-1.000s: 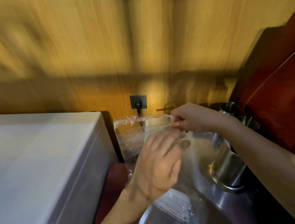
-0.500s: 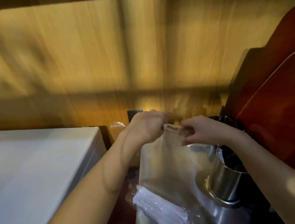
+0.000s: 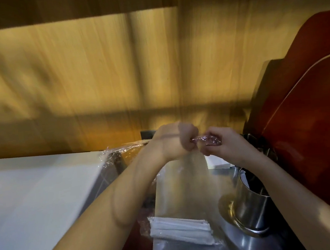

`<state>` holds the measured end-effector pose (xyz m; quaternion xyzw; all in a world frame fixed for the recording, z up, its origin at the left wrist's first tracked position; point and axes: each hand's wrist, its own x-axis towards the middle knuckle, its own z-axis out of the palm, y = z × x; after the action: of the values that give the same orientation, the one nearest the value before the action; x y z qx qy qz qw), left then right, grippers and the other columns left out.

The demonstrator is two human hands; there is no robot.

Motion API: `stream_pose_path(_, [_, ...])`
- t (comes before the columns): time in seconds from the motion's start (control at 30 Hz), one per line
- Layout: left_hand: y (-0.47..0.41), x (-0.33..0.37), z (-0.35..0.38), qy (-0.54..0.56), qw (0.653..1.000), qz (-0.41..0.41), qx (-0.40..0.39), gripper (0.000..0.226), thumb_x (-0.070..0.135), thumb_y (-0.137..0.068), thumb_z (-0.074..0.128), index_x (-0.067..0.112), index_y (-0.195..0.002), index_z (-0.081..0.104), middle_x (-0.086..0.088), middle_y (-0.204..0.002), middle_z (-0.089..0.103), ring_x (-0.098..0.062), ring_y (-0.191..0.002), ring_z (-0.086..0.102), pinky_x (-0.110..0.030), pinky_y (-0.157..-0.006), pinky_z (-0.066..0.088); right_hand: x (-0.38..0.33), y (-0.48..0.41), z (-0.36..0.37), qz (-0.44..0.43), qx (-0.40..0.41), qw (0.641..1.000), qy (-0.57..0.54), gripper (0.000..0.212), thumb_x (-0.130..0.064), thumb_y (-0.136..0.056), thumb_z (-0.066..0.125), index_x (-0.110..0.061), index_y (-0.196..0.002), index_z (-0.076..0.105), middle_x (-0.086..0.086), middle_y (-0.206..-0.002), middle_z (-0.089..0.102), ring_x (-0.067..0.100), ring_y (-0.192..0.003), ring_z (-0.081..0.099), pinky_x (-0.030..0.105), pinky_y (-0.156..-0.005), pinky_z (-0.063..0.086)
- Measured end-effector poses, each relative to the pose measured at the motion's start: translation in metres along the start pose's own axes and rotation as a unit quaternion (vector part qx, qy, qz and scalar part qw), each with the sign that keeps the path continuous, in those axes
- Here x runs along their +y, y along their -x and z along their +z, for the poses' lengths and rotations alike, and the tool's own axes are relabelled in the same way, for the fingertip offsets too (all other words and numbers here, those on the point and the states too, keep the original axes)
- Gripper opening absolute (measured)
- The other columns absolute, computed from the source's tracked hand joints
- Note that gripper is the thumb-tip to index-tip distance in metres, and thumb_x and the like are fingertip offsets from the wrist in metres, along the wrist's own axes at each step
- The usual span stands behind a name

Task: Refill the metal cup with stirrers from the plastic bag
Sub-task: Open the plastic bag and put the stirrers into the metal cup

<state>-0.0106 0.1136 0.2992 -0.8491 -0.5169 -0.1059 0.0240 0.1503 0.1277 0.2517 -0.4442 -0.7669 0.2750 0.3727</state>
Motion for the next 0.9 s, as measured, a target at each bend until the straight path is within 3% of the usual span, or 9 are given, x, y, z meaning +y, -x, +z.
stream_pose_path(0.17, [0.001, -0.015, -0.015, 0.109, 0.993, -0.054, -0.006, 0.013, 0.018, -0.079, 0.063, 0.013, -0.067, 0.064, -0.002, -0.067, 0.071, -0.022, -0.07, 0.066, -0.037, -0.066, 0.053, 0.015, 0.02, 0.011, 0.048, 0.011, 0.989, -0.142, 0.023, -0.008, -0.075, 0.071, -0.029, -0.083, 0.064, -0.004, -0.081, 0.069, 0.008, -0.078, 0.067, 0.019, -0.067, 0.054])
stream_pose_path(0.37, [0.005, -0.033, -0.032, 0.206, 0.977, -0.047, -0.024, 0.012, 0.014, -0.084, 0.065, 0.009, -0.073, 0.065, -0.014, -0.076, 0.072, -0.032, -0.075, 0.068, -0.046, -0.069, 0.056, 0.034, 0.039, 0.034, 0.051, 0.052, 0.986, -0.152, 0.013, -0.01, -0.08, 0.065, -0.02, -0.073, 0.071, -0.002, -0.068, 0.069, 0.009, -0.068, 0.063, 0.016, -0.063, 0.05])
stream_pose_path(0.4, [0.006, -0.033, -0.035, 0.177, 0.983, -0.043, -0.019, 0.006, 0.015, -0.082, 0.066, 0.01, -0.082, 0.063, -0.012, -0.082, 0.071, -0.034, -0.08, 0.067, -0.047, -0.071, 0.054, 0.034, 0.039, 0.036, 0.045, 0.063, 0.984, -0.158, 0.015, -0.01, -0.081, 0.065, -0.021, -0.072, 0.071, -0.003, -0.067, 0.068, 0.006, -0.067, 0.062, 0.014, -0.063, 0.049])
stream_pose_path(0.47, [0.01, -0.027, -0.039, 0.04, 0.998, -0.022, 0.032, 0.038, 0.022, -0.077, 0.071, 0.015, -0.111, 0.054, -0.008, -0.105, 0.063, -0.031, -0.101, 0.058, -0.042, -0.083, 0.047, 0.033, 0.038, 0.038, 0.037, 0.072, 0.986, -0.148, 0.02, -0.012, -0.081, 0.064, -0.027, -0.07, 0.069, -0.007, -0.065, 0.067, 0.002, -0.067, 0.061, 0.015, -0.065, 0.049])
stream_pose_path(0.53, [0.014, -0.009, -0.043, -0.061, 0.989, 0.075, 0.113, 0.07, 0.026, -0.072, 0.074, 0.021, -0.133, 0.04, -0.01, -0.136, 0.045, -0.027, -0.124, 0.037, -0.039, -0.103, 0.027, 0.03, 0.036, 0.038, 0.033, 0.069, 0.988, -0.132, 0.022, -0.015, -0.082, 0.065, -0.032, -0.067, 0.067, -0.011, -0.065, 0.067, 0.003, -0.069, 0.061, 0.022, -0.07, 0.05])
stream_pose_path(0.6, [0.015, 0.018, -0.042, -0.08, 0.972, 0.187, 0.12, 0.068, 0.021, -0.076, 0.064, 0.022, -0.139, 0.038, -0.014, -0.148, 0.032, -0.025, -0.137, 0.023, -0.039, -0.112, 0.01, 0.026, 0.032, 0.037, 0.03, 0.065, 0.989, -0.129, 0.024, -0.016, -0.081, 0.065, -0.033, -0.065, 0.067, -0.014, -0.064, 0.067, 0.005, -0.069, 0.061, 0.028, -0.072, 0.05])
stream_pose_path(0.67, [0.009, 0.04, -0.035, -0.173, 0.954, 0.236, 0.059, 0.055, 0.024, -0.083, 0.046, 0.019, -0.138, 0.041, -0.013, -0.147, 0.037, -0.027, -0.139, 0.025, -0.039, -0.114, 0.004, 0.022, 0.029, 0.037, 0.027, 0.069, 0.988, -0.136, 0.029, -0.011, -0.081, 0.064, -0.032, -0.061, 0.065, -0.016, -0.059, 0.067, 0.0, -0.064, 0.059, 0.023, -0.068, 0.048])
stream_pose_path(0.77, [-0.005, 0.047, -0.023, -0.339, 0.916, 0.204, -0.064, 0.041, 0.03, -0.085, 0.058, 0.022, -0.124, 0.05, -0.002, -0.124, 0.061, -0.022, -0.122, 0.049, -0.041, -0.114, 0.008, 0.018, 0.03, 0.036, 0.024, 0.08, 0.985, -0.153, 0.026, -0.009, -0.08, 0.064, -0.028, -0.063, 0.066, -0.014, -0.057, 0.067, -0.002, -0.06, 0.059, 0.012, -0.062, 0.045])
stream_pose_path(0.9, [-0.02, 0.031, -0.016, -0.286, 0.939, 0.174, -0.074, 0.013, 0.018, -0.087, 0.055, 0.016, -0.093, 0.066, -0.005, -0.098, 0.07, -0.025, -0.096, 0.064, -0.036, -0.091, 0.043, 0.017, 0.035, 0.035, 0.011, 0.081, 0.985, -0.155, 0.015, -0.012, -0.08, 0.066, -0.025, -0.075, 0.068, -0.005, -0.069, 0.067, 0.003, -0.066, 0.06, 0.021, -0.066, 0.048])
